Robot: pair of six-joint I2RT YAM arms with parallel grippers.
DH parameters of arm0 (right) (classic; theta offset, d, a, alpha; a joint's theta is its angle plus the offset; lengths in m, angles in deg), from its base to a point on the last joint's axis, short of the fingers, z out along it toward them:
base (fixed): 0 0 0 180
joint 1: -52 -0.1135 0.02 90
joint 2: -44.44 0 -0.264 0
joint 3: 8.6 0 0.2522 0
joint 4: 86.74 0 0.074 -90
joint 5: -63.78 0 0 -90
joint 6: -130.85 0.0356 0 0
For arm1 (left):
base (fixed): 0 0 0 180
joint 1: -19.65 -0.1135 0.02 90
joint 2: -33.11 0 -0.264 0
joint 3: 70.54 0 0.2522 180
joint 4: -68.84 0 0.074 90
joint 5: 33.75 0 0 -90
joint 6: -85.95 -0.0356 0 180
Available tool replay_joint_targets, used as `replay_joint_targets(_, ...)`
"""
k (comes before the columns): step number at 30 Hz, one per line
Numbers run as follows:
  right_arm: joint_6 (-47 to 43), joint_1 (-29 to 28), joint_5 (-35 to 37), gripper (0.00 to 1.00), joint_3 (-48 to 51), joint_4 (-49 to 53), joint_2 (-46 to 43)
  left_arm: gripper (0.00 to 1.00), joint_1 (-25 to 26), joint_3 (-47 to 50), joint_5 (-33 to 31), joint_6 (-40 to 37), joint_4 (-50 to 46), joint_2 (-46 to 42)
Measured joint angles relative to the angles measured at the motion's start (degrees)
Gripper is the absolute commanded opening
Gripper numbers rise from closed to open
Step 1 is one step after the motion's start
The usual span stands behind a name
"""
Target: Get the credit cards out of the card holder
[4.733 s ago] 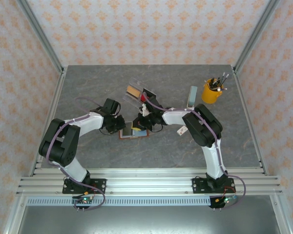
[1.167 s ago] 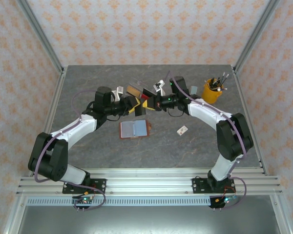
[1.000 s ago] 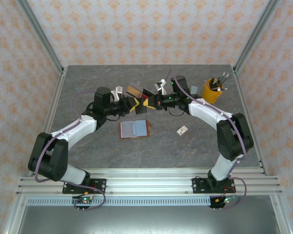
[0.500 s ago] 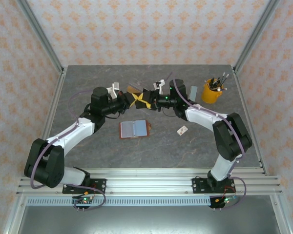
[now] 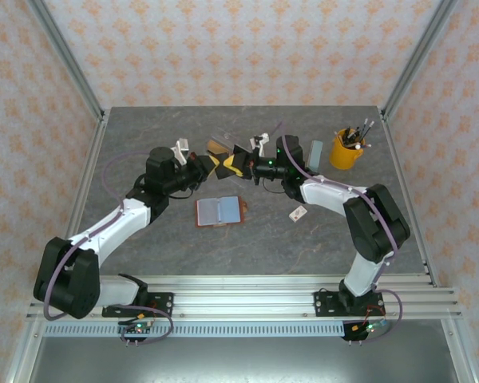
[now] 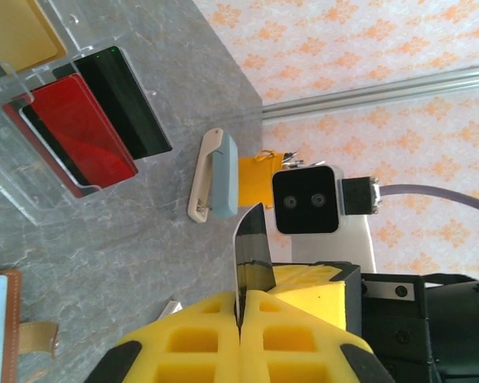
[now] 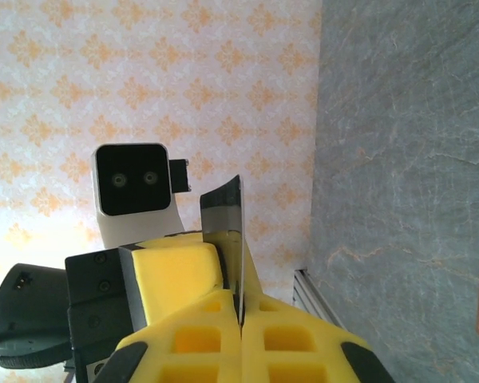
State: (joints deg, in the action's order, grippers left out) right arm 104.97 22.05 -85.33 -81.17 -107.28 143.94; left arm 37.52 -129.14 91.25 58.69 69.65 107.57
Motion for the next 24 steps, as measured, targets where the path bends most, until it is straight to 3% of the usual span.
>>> replay_joint_targets(2,-4.72,-0.11,0.42,0.00,-0.81,4.66,-0.57,0.40,0.20,-0.04,-1.11,-1.40,-3.37,-0.33)
replay_joint_targets(8,-27.52,0.11,9.90,0.00,-9.01,29.00,-2.56,0.71,0.02,-0.79,-8.79,-7.74,-18.99,-2.73)
replay_joint_targets(13,-49.03,0.11,21.22,0.00,-17.77,44.87,-2.56,0.85,-1.07,-1.25,-15.72,-11.89,-30.40,-3.48)
replay_joint_targets(17,-64.37,0.28,28.52,0.00,-23.96,51.08,0.04,0.95,-1.95,-1.09,-20.13,-14.51,-36.33,-3.87)
replay_joint_targets(24,-80.94,1.60,32.04,0.00,-34.34,56.59,12.15,1.00,-2.54,0.09,-23.04,-17.18,-39.56,-7.48)
